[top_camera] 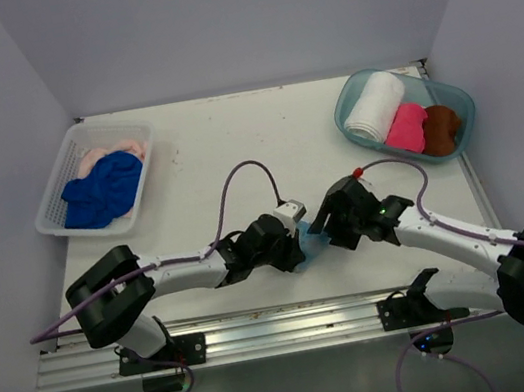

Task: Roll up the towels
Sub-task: Roll the towel

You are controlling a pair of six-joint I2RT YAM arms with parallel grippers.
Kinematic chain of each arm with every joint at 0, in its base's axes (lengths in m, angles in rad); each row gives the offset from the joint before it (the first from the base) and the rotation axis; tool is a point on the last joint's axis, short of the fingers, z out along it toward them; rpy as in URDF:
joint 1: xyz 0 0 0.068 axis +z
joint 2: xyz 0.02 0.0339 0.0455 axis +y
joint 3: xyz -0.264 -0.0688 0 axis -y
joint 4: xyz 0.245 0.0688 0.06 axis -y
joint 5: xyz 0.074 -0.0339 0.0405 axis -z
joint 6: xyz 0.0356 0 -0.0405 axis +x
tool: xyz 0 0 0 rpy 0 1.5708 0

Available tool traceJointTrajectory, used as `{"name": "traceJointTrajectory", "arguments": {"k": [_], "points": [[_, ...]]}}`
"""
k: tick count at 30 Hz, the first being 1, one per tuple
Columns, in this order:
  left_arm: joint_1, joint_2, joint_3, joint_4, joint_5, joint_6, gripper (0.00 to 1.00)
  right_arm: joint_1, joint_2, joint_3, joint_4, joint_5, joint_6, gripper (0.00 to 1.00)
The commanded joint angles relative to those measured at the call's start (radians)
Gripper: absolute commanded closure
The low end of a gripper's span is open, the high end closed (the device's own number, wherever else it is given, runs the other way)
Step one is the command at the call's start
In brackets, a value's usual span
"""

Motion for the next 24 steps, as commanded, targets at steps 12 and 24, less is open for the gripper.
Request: {"name": "traceJointTrajectory", "arguments": {"k": [12,24], "points": [[0.177,0.058,-0.167,0.343,0.466,-0.281,1.00,0.001,-0.176,-0.205,0.231,0.020,-0.017,0.30],[0.223,0.101,-0.219,0.472,0.553,-0.388,1.00,0.004,-0.073,-0.315,0.539,-0.046,0.005,0.27]]}}
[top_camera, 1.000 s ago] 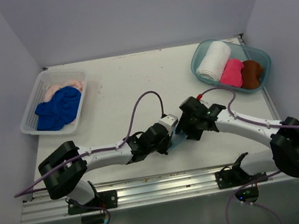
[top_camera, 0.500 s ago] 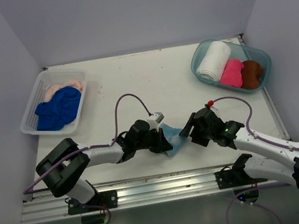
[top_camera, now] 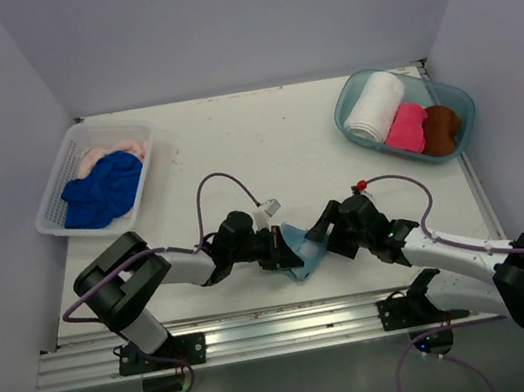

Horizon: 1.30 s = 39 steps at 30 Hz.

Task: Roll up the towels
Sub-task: Roll the towel

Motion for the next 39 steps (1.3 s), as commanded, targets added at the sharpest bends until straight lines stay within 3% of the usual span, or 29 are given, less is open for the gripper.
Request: {"name": "traceJointTrajectory", "arguments": {"k": [1,5,11,13,14,15,17,20,23,24,27,30,36,39], "points": [[0.014,0.011,-0.030,0.052,0.058,-0.046,1.00,0.004,0.041,-0.037,0.161,-0.007,0.016,0.27],[0.028,0.022,-0.044,0.085,0.080,-0.077,1.00,0.007,0.100,-0.043,0.226,-0.013,0.031,0.31],[0.050,0.034,-0.073,0.145,0.098,-0.111,1.00,0.027,0.128,-0.029,0.212,0.003,0.050,0.32],[0.054,0.040,-0.076,0.156,0.104,-0.117,1.00,0.039,0.136,-0.025,0.200,0.013,0.056,0.36],[0.056,0.042,-0.076,0.157,0.106,-0.116,1.00,0.042,0.136,-0.019,0.186,0.016,0.061,0.39],[0.057,0.040,-0.076,0.156,0.107,-0.111,1.00,0.046,0.136,-0.015,0.171,0.022,0.065,0.52],[0.059,0.029,-0.072,0.135,0.097,-0.082,1.00,0.044,0.121,0.003,0.116,0.040,0.068,0.64],[0.059,-0.017,-0.037,0.008,0.049,0.008,1.00,0.044,0.102,0.058,-0.013,0.072,0.053,0.80],[0.059,-0.081,0.019,-0.153,-0.001,0.105,0.78,0.044,0.107,0.136,-0.146,0.088,0.033,0.90],[0.059,-0.098,0.034,-0.228,-0.017,0.127,0.65,0.044,0.113,0.158,-0.185,0.102,0.032,0.93],[0.057,-0.156,0.097,-0.377,-0.052,0.211,0.37,0.044,0.139,0.233,-0.319,0.134,0.027,1.00],[0.057,-0.214,0.152,-0.494,-0.118,0.282,0.22,0.044,0.137,0.264,-0.415,0.166,0.058,1.00],[0.030,-0.261,0.261,-0.594,-0.147,0.432,0.23,0.036,0.150,0.304,-0.544,0.260,0.088,1.00],[-0.051,-0.267,0.292,-0.620,-0.218,0.519,0.25,0.036,0.174,0.320,-0.555,0.244,0.082,1.00]]}}
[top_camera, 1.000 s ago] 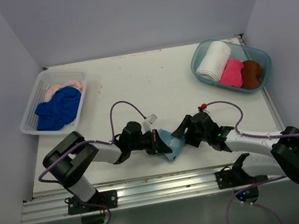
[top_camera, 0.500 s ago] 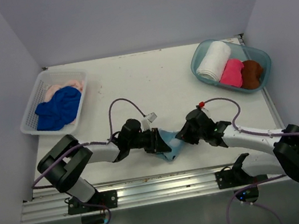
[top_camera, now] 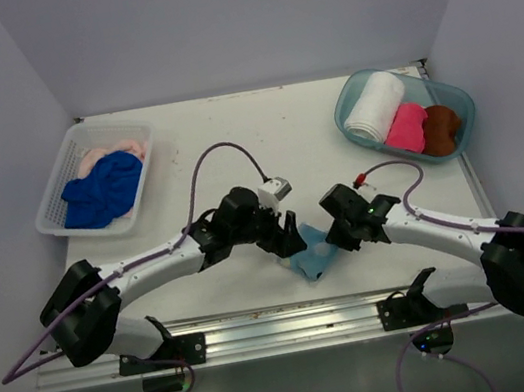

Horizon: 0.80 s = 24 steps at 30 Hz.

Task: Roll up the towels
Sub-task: Roll the towel

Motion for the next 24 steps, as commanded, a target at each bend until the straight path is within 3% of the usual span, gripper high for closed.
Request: {"name": "traceJointTrajectory", "arguments": {"k": [1,6,13,24], "points": [[-0.094,-0.029,0.059,-0.069,-0.134,0.161,0.25,-0.004,0.025,0.055,-0.078,0.054,0.020,1.00],[-0.215,-0.052,0.017,0.056,-0.253,0.195,0.26,-0.007,0.036,0.061,-0.070,0.029,0.017,1.00],[-0.360,-0.039,0.027,0.078,-0.451,0.264,0.21,-0.014,0.093,0.128,-0.113,-0.009,0.001,1.00],[-0.459,0.114,0.094,0.043,-0.653,0.334,0.13,-0.025,0.125,0.131,-0.093,-0.060,-0.002,1.00]]}}
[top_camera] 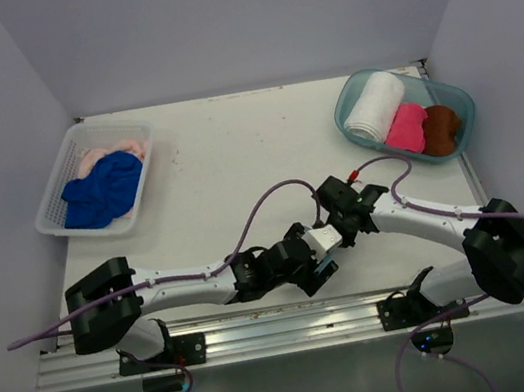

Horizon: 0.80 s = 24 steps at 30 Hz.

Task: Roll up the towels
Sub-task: Roll the towel

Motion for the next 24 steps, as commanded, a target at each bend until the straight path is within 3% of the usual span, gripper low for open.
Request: {"name": "traceJointTrajectory", "arguments": {"k": [1,16,24], "points": [[-0.020,0.041,0.056,0.036,-0.124,0.032,0.13,-0.008,-0.001,0.018,-0.003,-0.016,0.003,1.00],[-0.038,0.129,0.094,-0.019,-0.170,-0.011,0.16,-0.029,-0.001,0.010,-0.012,-0.020,0.014,1.00],[-0.065,0.206,0.136,-0.102,-0.164,-0.065,0.32,-0.038,-0.001,0.011,-0.015,-0.021,0.043,1.00]]}}
